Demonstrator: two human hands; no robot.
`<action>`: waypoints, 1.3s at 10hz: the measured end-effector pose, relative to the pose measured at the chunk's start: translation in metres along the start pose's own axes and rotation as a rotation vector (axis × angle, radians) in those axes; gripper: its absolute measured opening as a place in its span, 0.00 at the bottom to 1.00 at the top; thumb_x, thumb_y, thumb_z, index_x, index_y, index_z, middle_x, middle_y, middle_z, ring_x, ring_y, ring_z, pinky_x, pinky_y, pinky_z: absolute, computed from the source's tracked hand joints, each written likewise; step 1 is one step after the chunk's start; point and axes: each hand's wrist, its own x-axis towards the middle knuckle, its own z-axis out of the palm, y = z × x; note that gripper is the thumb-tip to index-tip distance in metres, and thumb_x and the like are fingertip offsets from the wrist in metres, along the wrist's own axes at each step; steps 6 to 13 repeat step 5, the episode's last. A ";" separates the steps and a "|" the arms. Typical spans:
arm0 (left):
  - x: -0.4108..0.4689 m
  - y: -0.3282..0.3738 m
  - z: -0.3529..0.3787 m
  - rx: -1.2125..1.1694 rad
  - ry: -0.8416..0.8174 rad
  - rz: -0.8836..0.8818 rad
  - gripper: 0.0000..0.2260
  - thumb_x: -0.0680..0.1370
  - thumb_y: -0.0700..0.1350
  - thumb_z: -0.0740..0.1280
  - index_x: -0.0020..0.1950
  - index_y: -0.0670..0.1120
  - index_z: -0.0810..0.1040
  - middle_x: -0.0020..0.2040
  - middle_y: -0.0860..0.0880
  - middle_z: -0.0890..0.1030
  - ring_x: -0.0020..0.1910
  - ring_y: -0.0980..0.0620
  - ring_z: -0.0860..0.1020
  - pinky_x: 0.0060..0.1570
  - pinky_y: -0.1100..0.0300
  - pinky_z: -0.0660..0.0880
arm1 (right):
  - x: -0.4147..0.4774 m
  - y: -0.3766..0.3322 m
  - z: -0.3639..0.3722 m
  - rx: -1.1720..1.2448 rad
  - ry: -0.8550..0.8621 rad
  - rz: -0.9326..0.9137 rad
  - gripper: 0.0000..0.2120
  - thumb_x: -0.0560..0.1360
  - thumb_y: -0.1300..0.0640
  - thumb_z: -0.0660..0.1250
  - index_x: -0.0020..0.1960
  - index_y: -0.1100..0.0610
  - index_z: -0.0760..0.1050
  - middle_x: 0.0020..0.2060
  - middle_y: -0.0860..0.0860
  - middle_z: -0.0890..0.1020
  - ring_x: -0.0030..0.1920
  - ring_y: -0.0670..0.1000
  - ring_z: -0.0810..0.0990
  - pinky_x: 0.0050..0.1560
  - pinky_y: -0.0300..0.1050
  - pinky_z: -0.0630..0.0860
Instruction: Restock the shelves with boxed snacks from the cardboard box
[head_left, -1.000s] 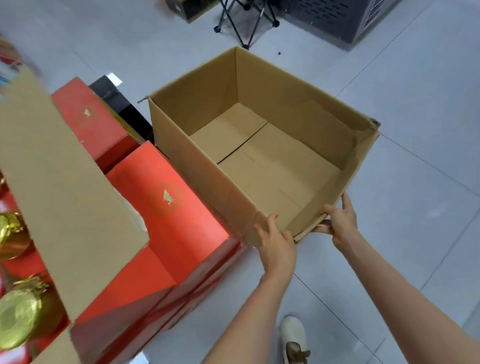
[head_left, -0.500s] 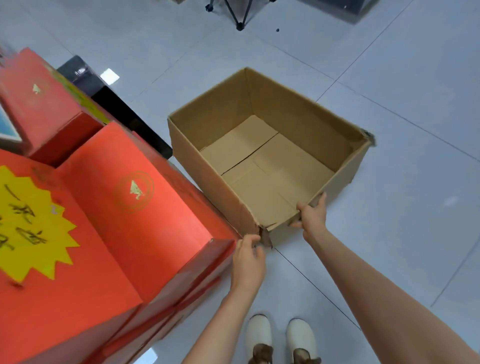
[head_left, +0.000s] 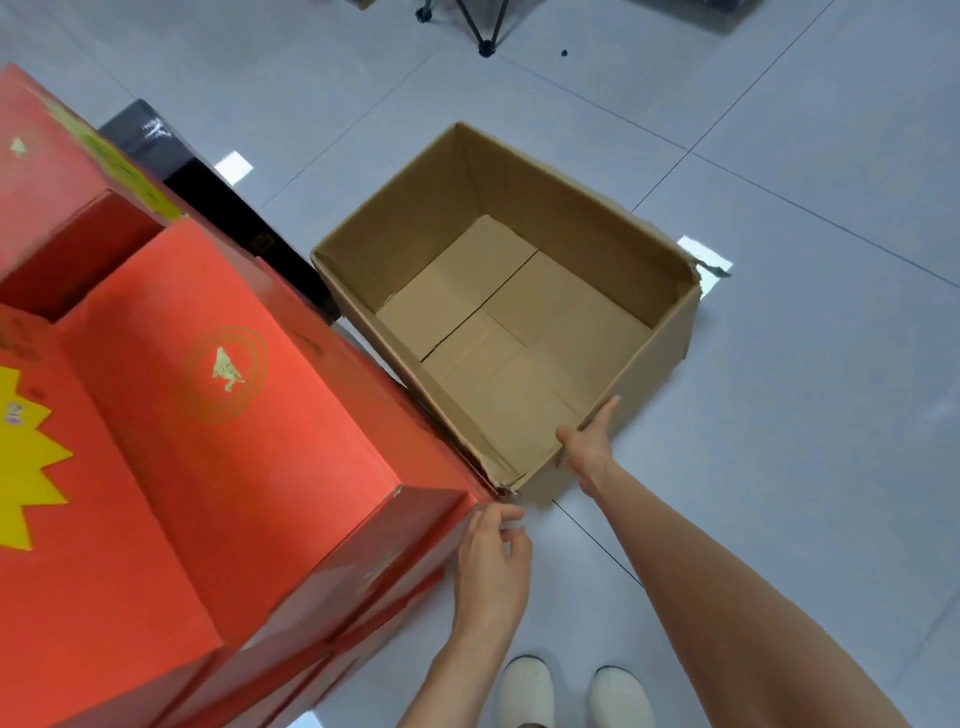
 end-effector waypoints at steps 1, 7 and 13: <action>0.002 -0.004 0.000 -0.007 0.014 0.005 0.10 0.77 0.35 0.61 0.54 0.46 0.76 0.52 0.51 0.77 0.46 0.60 0.73 0.43 0.77 0.65 | 0.003 0.003 -0.001 -0.024 -0.070 0.039 0.49 0.74 0.63 0.67 0.74 0.40 0.32 0.73 0.52 0.61 0.63 0.57 0.73 0.45 0.52 0.80; 0.009 0.009 -0.003 -0.022 0.038 -0.069 0.12 0.76 0.37 0.62 0.59 0.44 0.74 0.54 0.49 0.79 0.53 0.50 0.77 0.55 0.57 0.72 | -0.024 -0.022 -0.049 -0.119 -0.121 -0.056 0.31 0.74 0.63 0.67 0.73 0.54 0.59 0.56 0.56 0.74 0.55 0.55 0.76 0.38 0.46 0.75; 0.009 0.009 -0.003 -0.022 0.038 -0.069 0.12 0.76 0.37 0.62 0.59 0.44 0.74 0.54 0.49 0.79 0.53 0.50 0.77 0.55 0.57 0.72 | -0.024 -0.022 -0.049 -0.119 -0.121 -0.056 0.31 0.74 0.63 0.67 0.73 0.54 0.59 0.56 0.56 0.74 0.55 0.55 0.76 0.38 0.46 0.75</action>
